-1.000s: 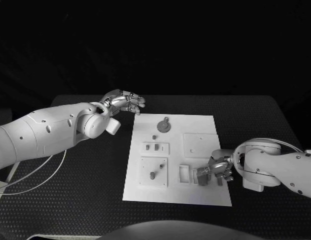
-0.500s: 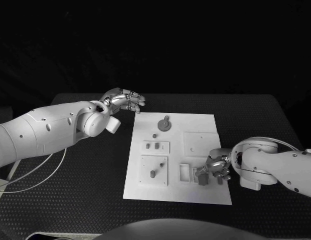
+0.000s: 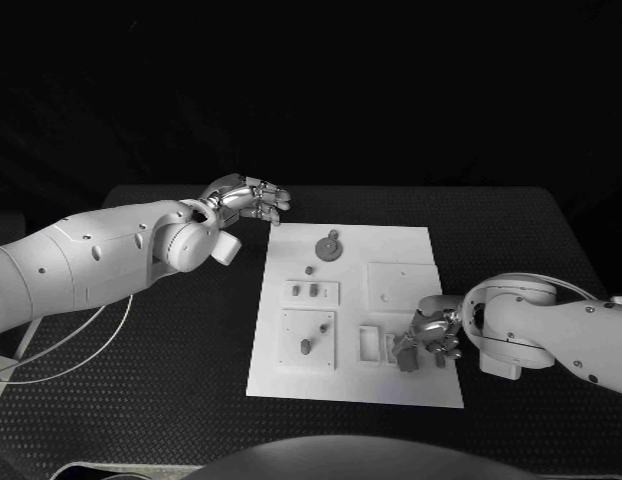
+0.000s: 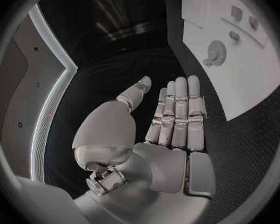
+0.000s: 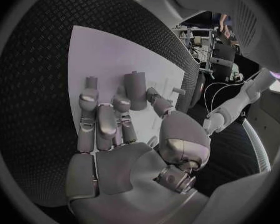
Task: Assemble the parts on the task board
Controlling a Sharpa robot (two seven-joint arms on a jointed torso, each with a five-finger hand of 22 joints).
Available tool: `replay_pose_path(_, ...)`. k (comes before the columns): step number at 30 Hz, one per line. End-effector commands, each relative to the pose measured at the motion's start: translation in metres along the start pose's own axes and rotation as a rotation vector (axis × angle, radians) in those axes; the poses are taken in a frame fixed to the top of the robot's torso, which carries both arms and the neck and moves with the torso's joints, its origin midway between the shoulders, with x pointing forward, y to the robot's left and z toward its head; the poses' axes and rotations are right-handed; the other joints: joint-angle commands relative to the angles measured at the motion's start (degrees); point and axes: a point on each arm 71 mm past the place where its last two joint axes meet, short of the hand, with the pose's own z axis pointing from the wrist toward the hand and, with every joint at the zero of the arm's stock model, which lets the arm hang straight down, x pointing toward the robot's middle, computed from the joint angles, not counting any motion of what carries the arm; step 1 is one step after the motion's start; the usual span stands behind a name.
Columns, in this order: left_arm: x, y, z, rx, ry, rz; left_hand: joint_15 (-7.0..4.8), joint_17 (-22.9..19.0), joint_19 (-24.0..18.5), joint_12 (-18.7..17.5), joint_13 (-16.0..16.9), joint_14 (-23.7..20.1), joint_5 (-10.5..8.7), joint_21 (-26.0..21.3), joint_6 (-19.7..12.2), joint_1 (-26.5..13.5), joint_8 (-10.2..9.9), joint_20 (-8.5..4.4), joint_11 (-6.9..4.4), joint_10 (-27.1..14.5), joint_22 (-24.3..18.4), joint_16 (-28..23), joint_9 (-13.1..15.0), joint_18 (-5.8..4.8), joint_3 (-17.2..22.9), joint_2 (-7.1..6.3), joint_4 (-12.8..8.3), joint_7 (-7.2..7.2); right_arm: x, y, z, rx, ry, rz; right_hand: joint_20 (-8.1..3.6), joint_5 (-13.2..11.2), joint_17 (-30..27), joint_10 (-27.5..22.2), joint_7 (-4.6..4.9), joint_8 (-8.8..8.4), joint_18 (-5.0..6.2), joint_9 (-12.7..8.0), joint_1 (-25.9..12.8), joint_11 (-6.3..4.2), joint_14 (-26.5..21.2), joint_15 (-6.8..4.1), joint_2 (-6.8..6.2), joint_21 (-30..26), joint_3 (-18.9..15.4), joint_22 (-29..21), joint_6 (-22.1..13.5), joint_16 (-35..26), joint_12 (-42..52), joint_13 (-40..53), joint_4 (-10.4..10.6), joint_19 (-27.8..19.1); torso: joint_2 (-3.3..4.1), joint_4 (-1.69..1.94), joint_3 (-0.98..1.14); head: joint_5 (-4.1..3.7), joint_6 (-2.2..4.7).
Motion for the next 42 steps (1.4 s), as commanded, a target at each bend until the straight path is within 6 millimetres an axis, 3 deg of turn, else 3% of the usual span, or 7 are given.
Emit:
replay_pose_path(1,0.001,-0.001,0.000,0.010,0.012,-0.009,0.08,0.09,0.37,-0.10,-0.05,0.35,0.16,-0.25,-0.27,-0.51,0.36,-0.15,0.09,0.28,-0.07,-0.39,-0.06,0.87,-0.26,0.08,0.02,-0.07,0.011,-0.005,0.001,0.014,0.046,0.050,0.40,0.37,0.09,0.32,-0.04,0.47,3.61,0.17,2.78,-0.30,0.39,-0.06,4.19,0.19,-0.22,0.83,0.51,-0.28,0.35,-0.14,-0.08,-0.09,-0.03,-0.05,0.03,0.01,0.04)
replay_pose_path(5,0.002,-0.001,0.000,0.010,0.013,-0.009,0.08,0.11,0.37,-0.10,-0.06,0.36,0.16,-0.26,-0.27,-0.52,0.37,-0.15,0.09,0.28,-0.07,-0.41,-0.07,0.87,-0.26,0.08,0.03,-0.07,0.009,-0.001,-0.004,-0.003,0.048,0.086,0.52,0.40,0.37,0.43,-0.09,0.36,3.61,0.10,1.25,-0.36,0.56,-0.11,5.45,0.11,-0.38,0.79,0.68,-0.30,0.31,-0.34,0.60,-0.09,0.01,-0.05,0.02,0.02,0.08)
replay_pose_path(22,0.002,-0.001,0.000,0.007,0.016,-0.010,0.07,0.19,0.38,-0.09,-0.07,0.38,0.17,-0.28,-0.26,-0.56,0.40,-0.16,0.08,0.29,-0.06,-0.46,-0.09,0.87,-0.24,0.06,0.06,-0.08,-0.022,0.015,-0.022,-0.039,-0.012,0.079,0.54,0.40,1.00,0.92,-0.45,0.64,3.61,0.14,-0.33,-0.69,1.04,-0.39,6.14,0.29,-0.23,0.88,1.90,-0.18,0.49,-0.56,0.87,0.06,0.01,-0.01,-0.01,0.09,0.07)
replay_pose_path(42,0.004,-0.002,0.000,0.008,0.017,-0.010,0.07,0.29,0.40,-0.09,-0.08,0.40,0.18,-0.31,-0.23,-0.63,0.44,-0.16,0.08,0.31,-0.05,-0.53,-0.12,0.87,-0.19,0.08,0.14,-0.09,-0.022,0.042,-0.003,-0.056,0.032,0.051,0.40,0.39,1.19,0.91,-0.56,0.32,3.61,-0.09,-2.99,-0.81,1.11,-0.53,4.12,0.37,-0.14,0.91,2.20,-0.21,0.56,-0.67,2.66,0.00,0.05,0.04,0.04,0.39,-0.39)
